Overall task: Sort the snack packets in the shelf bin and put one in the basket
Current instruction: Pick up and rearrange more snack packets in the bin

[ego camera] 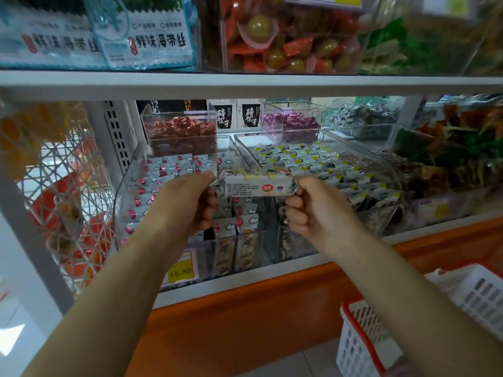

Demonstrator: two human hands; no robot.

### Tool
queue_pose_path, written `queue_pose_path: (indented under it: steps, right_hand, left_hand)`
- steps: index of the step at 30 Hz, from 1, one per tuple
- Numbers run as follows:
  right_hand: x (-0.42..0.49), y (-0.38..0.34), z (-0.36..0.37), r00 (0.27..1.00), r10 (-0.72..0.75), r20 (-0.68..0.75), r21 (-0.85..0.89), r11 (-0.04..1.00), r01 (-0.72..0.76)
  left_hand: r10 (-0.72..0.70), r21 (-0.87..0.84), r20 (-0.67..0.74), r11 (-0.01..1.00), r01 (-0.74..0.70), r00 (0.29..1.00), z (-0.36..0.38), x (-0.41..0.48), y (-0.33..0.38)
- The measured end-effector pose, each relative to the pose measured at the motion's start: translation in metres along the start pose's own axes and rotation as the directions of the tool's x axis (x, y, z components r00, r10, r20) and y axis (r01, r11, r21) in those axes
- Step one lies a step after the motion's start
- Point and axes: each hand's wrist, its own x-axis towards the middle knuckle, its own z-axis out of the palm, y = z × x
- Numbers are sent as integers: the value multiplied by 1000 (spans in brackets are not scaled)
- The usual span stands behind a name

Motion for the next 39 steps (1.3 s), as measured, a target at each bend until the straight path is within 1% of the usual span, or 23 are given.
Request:
queue_pose_path:
  steps: [3,5,7,9,10,12,13,14,16,18,19,21,24,27,30,32,33,35,39]
  right_hand:
    - [0,-4,1,986,160,53,233,958,-168]
    - [0,-6,0,973,215,83,337,913,-231]
    - [0,-7,0,970,221,98,378,894,-242]
    - [1,-6,2,982,176,69,338,922,-189]
    - [1,-5,3,988,146,42,304,941,-152]
    - [1,-4,4,994,113,10,275,955,-112]
    - [1,-4,4,994,111,7,281,954,-109]
    - [1,-4,3,994,114,6,289,951,-110]
    - [1,-5,1,993,121,2,298,947,-115]
    - [1,-5,1,993,121,5,289,950,-117]
    - [1,-4,1,993,118,6,278,954,-115]
    - [1,-2,3,996,90,-21,224,971,-83]
    - [0,2,7,992,-69,-104,61,995,76]
    - [-1,6,8,984,-168,-62,52,984,171]
    - [-2,7,7,979,-205,-14,80,975,206]
    - [-3,7,7,971,-237,35,73,970,234]
    - [-3,8,8,967,-251,44,56,967,249]
    - [-3,7,8,965,-263,20,39,964,262]
    - [-1,6,6,969,-232,-86,100,966,240]
  left_hand:
    - [-87,-154,63,983,96,994,3,-1,3]
    - [-112,-239,110,962,135,988,4,-1,4]
    - [-124,-307,145,937,164,982,6,-1,5]
    - [-123,-331,127,930,159,984,7,0,5]
    - [-105,-306,90,944,128,990,8,0,4]
    - [-18,-237,20,971,23,1000,7,1,3]
    - [32,-223,24,974,-26,999,7,1,2]
    - [79,-213,59,975,-65,995,5,1,2]
    - [164,-109,131,983,-151,978,2,-1,2]
    - [227,10,134,973,-230,965,0,-3,1]
    - [244,28,115,968,-249,963,0,-3,1]
    - [254,11,81,967,-256,964,0,-2,0]
    - [268,5,15,963,-268,963,1,-2,-1]
    - [327,81,-81,944,-321,941,4,-3,-1]
    - [398,199,-145,909,-367,906,6,-3,-2]
    - [428,250,-166,890,-382,888,6,-3,-2]
    - [432,255,-168,887,-384,886,6,-3,-2]
    - [429,252,-149,888,-386,891,6,-4,-2]
    - [402,186,-18,901,-392,915,5,-7,0]
